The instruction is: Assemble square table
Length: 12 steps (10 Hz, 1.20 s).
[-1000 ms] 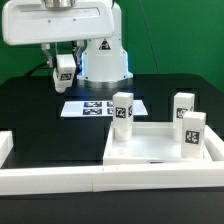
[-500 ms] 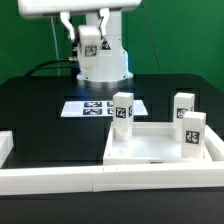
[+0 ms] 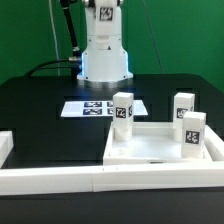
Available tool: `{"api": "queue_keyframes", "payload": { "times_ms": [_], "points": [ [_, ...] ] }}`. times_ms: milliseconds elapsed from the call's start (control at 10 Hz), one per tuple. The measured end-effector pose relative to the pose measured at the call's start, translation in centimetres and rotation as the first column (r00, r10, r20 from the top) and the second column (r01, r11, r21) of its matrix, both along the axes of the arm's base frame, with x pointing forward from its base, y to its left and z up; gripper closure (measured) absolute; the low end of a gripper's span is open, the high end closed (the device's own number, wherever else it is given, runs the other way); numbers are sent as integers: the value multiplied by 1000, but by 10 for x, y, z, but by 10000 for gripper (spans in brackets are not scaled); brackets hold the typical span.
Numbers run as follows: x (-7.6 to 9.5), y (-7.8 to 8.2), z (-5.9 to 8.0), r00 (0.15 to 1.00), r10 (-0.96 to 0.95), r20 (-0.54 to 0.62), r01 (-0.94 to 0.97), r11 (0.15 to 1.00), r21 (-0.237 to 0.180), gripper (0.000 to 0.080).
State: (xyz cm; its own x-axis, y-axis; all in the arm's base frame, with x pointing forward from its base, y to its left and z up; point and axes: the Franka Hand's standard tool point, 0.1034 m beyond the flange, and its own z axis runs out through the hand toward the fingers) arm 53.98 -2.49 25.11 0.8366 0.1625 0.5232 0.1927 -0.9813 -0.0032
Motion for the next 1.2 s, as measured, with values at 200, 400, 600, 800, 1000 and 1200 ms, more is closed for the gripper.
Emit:
{"api": "queue_keyframes", "payload": {
  "times_ms": [200, 400, 600, 800, 1000, 1200],
  "points": [
    [-7, 10, 0, 1000, 3, -28, -1, 998, 55, 511],
    [-1, 28, 5, 1000, -10, -26, 12, 997, 78, 511],
    [13, 41, 9, 999, -34, -24, 36, 995, 94, 511],
    [14, 52, 0, 998, -37, -40, 41, 995, 92, 511],
    [13, 50, -7, 998, -40, -51, 45, 995, 84, 511],
    [13, 50, -7, 998, -41, -52, 45, 995, 84, 511]
  ]
}}
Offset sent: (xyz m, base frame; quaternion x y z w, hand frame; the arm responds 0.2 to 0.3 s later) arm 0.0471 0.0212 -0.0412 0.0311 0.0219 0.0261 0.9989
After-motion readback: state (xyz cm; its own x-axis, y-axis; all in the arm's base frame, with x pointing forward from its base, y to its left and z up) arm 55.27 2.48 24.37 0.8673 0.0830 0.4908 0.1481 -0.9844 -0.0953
